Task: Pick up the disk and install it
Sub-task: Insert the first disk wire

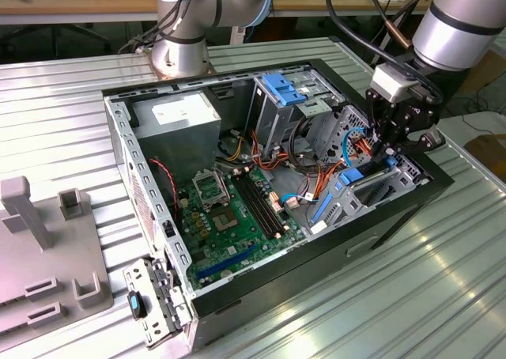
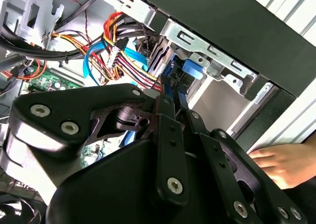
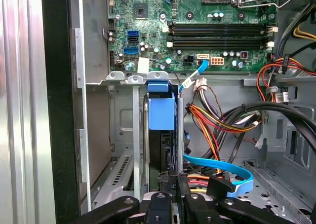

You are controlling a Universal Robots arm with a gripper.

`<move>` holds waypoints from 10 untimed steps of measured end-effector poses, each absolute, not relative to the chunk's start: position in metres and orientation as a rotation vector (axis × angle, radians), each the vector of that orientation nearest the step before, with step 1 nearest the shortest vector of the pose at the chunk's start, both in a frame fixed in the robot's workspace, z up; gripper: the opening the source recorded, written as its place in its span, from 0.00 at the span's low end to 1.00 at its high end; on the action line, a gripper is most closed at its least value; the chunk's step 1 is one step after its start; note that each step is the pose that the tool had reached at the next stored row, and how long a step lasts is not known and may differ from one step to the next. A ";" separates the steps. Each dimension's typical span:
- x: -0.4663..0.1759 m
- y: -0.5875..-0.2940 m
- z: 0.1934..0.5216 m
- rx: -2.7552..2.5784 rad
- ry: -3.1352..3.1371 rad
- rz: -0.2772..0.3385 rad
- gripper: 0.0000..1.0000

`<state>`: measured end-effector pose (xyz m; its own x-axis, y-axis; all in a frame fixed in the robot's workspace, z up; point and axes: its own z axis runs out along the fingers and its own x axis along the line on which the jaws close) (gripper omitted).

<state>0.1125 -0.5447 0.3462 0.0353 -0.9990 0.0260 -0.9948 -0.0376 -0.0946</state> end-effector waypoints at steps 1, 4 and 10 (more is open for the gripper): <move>0.112 -0.545 0.346 -2.225 2.144 -0.133 0.17; 0.113 -0.545 0.346 -2.233 2.140 -0.138 0.17; 0.112 -0.545 0.347 -2.239 2.135 -0.139 0.17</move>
